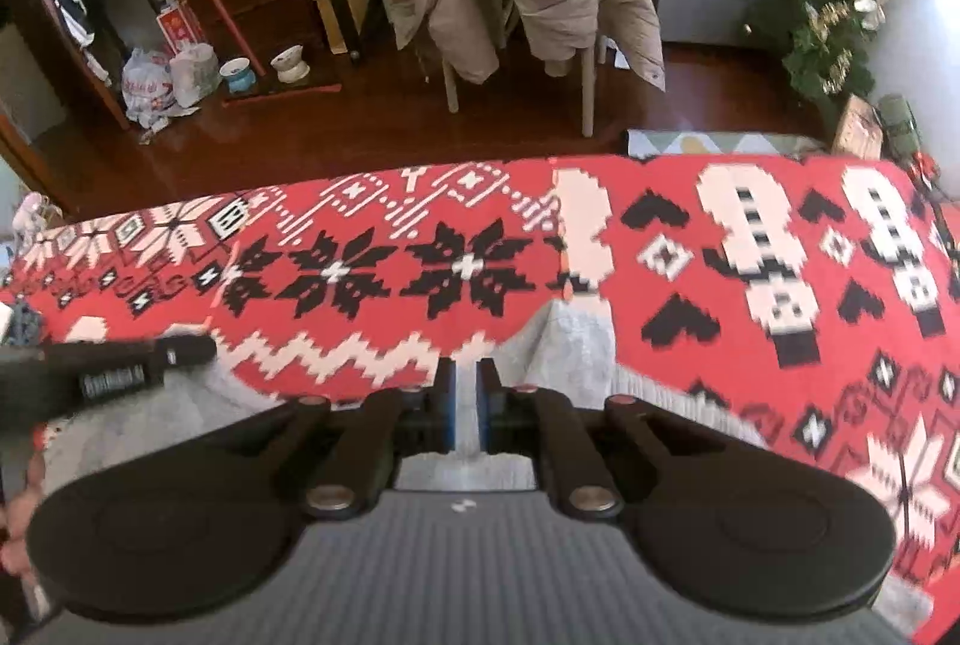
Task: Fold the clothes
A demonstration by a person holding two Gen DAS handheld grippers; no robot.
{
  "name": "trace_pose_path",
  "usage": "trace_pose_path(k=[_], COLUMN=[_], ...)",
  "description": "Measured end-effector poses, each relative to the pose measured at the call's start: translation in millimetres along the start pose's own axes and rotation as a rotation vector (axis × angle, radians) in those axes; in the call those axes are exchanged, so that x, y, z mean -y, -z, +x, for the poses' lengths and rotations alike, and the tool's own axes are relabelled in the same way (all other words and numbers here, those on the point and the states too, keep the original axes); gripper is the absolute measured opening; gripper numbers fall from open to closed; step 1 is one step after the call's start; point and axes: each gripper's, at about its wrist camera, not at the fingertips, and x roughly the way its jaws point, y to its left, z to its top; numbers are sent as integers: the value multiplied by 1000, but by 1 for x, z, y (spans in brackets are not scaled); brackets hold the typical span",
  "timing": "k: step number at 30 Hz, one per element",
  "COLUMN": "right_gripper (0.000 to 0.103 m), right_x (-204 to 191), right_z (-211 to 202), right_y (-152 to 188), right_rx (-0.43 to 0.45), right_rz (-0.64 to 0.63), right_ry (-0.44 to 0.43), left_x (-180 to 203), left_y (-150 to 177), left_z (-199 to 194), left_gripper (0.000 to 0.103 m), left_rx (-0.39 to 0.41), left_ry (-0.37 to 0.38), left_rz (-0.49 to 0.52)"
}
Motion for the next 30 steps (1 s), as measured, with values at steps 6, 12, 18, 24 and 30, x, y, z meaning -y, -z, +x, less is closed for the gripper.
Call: trace_pose_path(k=[6, 12, 18, 24, 30], right_gripper=[9, 7, 7, 9, 10], right_x=[-31, -58, -61, -65, -87], right_z=[-8, 38, 32, -19, -41], right_y=[28, 18, 8, 29, 76], right_rx=[-39, -29, 14, -2, -86], right_rz=[-98, -156, -181, -223, -259], right_ry=[-66, -80, -60, -83, -112], left_x=[0, -20, -48, -89, -132], left_y=[36, 61, 63, 74, 97], left_z=[-33, -48, -73, -98, -111], left_gripper=[6, 6, 6, 6, 6], left_rx=[-47, -90, -45, -55, -98], left_ry=[19, -10, -66, -126, -240], left_rz=[-8, -83, -84, -88, -100])
